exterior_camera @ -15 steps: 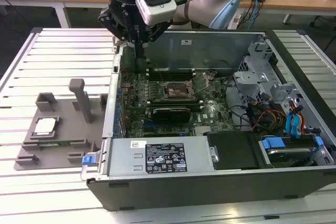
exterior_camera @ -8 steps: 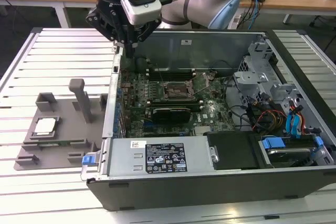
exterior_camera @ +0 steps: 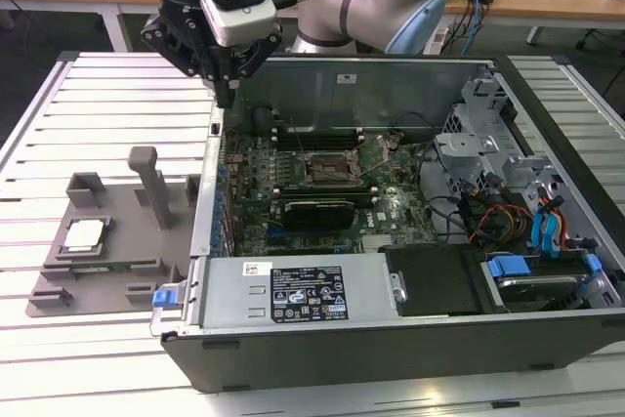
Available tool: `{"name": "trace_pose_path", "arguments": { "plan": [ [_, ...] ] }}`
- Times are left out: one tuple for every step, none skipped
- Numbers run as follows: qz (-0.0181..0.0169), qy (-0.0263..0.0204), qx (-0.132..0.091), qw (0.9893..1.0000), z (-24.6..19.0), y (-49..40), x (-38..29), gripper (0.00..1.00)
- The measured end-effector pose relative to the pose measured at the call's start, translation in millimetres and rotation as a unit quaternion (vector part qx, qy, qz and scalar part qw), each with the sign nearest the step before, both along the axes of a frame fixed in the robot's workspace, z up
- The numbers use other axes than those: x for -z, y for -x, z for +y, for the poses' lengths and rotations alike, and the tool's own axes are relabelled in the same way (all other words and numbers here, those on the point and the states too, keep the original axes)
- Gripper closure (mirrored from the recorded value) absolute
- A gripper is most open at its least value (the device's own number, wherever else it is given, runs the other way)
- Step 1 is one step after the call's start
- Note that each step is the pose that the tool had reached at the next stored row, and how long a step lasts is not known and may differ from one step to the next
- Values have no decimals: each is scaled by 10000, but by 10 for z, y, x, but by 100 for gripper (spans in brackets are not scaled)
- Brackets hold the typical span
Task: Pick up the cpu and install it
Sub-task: 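Reach for the cpu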
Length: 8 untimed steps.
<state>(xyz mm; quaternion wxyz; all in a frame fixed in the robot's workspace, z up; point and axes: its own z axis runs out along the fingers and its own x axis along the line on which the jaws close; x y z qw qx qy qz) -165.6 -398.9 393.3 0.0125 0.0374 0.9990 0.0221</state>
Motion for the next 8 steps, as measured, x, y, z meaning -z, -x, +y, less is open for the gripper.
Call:
{"name": "trace_pose_path", "arguments": {
  "plan": [
    [0, 0, 0, 10000, 0, 43, 0, 89],
    [0, 0, 0, 10000, 0, 73, 0, 89],
    [0, 0, 0, 10000, 0, 107, 0, 89],
    [0, 0, 0, 10000, 0, 141, 0, 89],
    [0, 0, 0, 10000, 0, 172, 0, 89],
    [0, 0, 0, 10000, 0, 212, 0, 89],
    [0, 0, 0, 10000, 0, 243, 0, 89],
    [0, 0, 0, 10000, 0, 286, 0, 89]
  ]
}}
